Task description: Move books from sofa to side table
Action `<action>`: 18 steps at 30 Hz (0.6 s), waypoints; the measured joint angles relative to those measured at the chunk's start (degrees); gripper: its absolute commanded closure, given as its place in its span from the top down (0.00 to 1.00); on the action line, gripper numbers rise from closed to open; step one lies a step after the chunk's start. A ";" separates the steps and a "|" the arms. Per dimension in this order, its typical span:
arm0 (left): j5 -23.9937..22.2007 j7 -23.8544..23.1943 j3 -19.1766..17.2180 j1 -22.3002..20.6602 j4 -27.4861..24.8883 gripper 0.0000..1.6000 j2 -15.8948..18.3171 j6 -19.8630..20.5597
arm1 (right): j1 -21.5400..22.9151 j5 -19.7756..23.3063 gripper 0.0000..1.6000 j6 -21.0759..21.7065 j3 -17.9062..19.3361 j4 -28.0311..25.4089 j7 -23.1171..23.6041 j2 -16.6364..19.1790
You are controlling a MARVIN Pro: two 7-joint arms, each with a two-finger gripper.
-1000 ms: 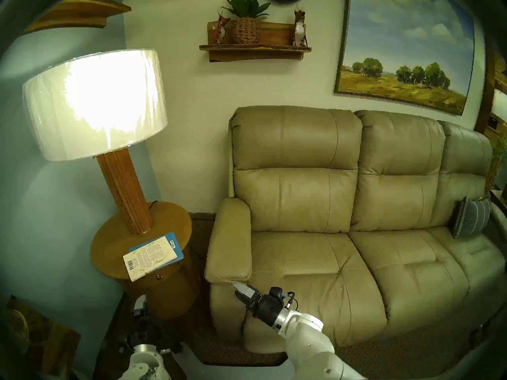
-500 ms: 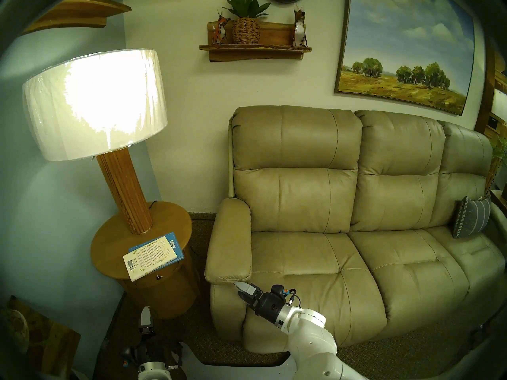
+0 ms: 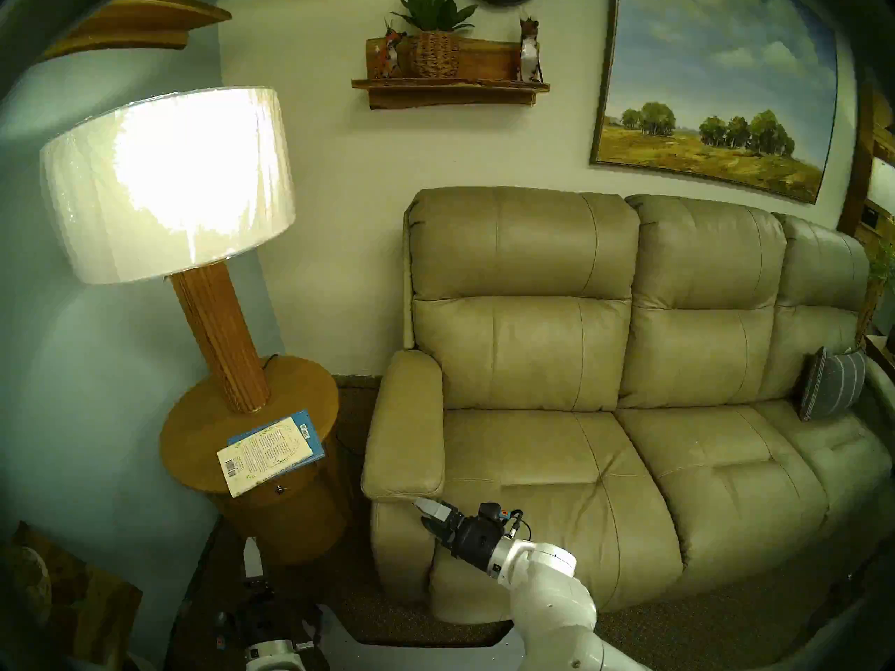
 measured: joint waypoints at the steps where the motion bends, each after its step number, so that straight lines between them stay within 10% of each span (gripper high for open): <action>1: -0.35 -0.80 0.00 -0.21 0.43 1.00 -0.06 -0.04 | -0.04 0.14 1.00 0.09 -0.15 -0.06 -0.09 0.02; 18: -8.24 -12.76 1.93 -4.06 7.19 1.00 -0.51 -0.20 | -1.39 4.31 1.00 1.60 -4.36 -1.38 -1.66 0.88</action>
